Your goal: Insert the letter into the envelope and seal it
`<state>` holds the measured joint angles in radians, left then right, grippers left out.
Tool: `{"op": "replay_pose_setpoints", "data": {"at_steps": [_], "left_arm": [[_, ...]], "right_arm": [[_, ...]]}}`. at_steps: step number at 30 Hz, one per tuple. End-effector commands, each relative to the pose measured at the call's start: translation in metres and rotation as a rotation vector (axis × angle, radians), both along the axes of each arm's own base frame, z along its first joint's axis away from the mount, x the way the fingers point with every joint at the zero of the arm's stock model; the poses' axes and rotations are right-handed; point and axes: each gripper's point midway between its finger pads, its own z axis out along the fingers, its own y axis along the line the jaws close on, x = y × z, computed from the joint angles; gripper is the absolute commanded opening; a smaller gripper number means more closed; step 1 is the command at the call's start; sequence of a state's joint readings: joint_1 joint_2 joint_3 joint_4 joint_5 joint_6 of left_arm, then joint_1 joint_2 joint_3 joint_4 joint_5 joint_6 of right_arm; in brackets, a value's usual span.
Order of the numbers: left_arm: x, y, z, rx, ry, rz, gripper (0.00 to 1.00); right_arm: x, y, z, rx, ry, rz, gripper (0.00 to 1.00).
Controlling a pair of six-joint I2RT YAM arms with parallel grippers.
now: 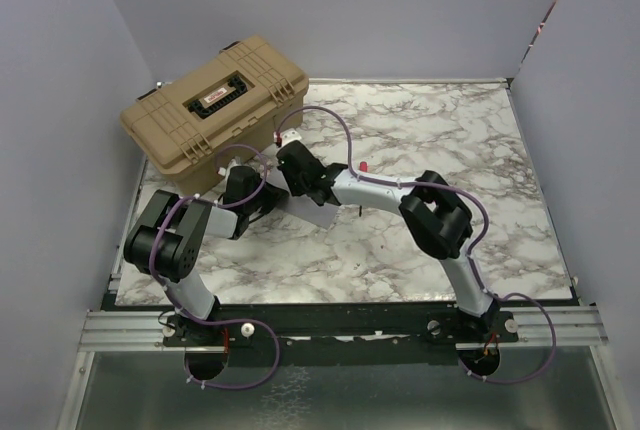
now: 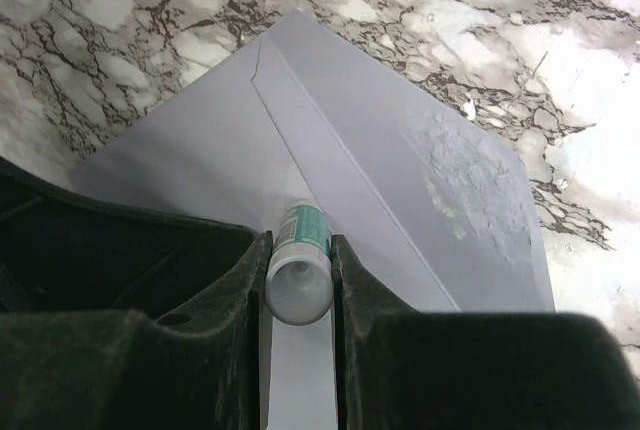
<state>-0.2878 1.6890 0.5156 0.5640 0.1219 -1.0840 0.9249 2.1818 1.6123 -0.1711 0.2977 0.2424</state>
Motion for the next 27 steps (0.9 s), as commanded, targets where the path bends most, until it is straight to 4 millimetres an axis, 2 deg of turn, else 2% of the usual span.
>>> {"op": "replay_pose_setpoints", "data": {"at_steps": [1, 9, 13, 17, 22, 27], "left_arm": [[-0.073, 0.029, -0.082, 0.157, 0.343, 0.009, 0.0], [-0.078, 0.037, -0.093, 0.173, 0.393, 0.062, 0.0], [-0.081, 0.037, -0.098, 0.177, 0.41, 0.064, 0.0], [-0.081, 0.036, -0.1, 0.174, 0.411, 0.062, 0.0], [-0.08, 0.036, -0.098, 0.177, 0.402, 0.057, 0.0], [-0.079, 0.035, -0.096, 0.175, 0.396, 0.051, 0.0]], "right_arm": [[-0.033, -0.017, -0.034, -0.068, 0.116, 0.087, 0.0], [-0.073, -0.046, -0.039, -0.108, 0.162, 0.227, 0.0], [-0.082, -0.048, -0.039, -0.096, 0.171, 0.274, 0.0], [-0.091, -0.036, -0.029, -0.038, 0.181, 0.339, 0.0], [-0.084, -0.027, -0.003, 0.008, 0.137, 0.332, 0.0], [-0.06, -0.028, 0.029, 0.032, 0.052, 0.207, 0.0]]}}
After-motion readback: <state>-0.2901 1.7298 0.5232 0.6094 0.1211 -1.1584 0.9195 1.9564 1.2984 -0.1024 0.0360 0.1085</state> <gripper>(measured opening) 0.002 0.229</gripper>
